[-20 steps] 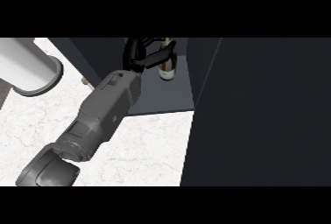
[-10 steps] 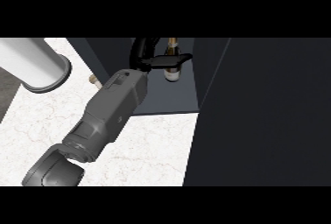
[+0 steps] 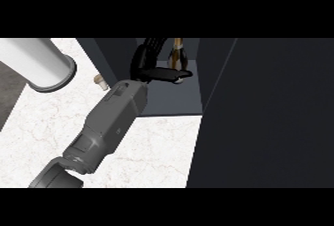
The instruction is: Pick up the wine, place it into the cabinet and close the cabinet
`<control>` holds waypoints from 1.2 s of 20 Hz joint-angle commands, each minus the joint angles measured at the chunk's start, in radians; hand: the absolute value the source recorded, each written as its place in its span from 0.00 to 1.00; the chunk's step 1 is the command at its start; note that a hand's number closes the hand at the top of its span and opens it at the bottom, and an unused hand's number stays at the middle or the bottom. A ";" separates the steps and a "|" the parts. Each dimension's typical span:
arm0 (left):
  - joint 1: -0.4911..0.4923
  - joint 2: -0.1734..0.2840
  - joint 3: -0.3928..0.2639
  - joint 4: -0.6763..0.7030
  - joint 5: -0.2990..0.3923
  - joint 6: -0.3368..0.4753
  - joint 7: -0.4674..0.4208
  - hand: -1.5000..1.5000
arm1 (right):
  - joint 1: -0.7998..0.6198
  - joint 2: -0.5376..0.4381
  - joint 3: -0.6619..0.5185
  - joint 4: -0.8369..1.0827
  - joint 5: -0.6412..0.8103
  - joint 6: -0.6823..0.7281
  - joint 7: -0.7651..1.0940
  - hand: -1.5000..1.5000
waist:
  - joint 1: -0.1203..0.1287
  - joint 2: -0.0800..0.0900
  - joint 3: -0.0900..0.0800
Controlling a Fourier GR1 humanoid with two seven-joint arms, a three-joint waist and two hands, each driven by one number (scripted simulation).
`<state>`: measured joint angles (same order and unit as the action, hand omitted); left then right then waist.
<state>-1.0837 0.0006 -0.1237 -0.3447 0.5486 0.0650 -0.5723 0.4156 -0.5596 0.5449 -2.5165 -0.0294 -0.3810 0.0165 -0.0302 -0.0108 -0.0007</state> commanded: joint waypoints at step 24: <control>0.823 0.094 -0.326 -0.960 0.059 0.042 0.177 0.00 | 0.050 -0.062 -0.065 -0.258 -0.033 -0.035 0.137 0.00 | 0.041 -0.001 0.000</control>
<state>-0.3647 0.0572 -0.4289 -1.1642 0.5939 0.1122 -0.4313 0.4240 -0.5871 0.5060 -2.5215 -0.0264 -0.4089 0.0357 0.0104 -0.0141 -0.0007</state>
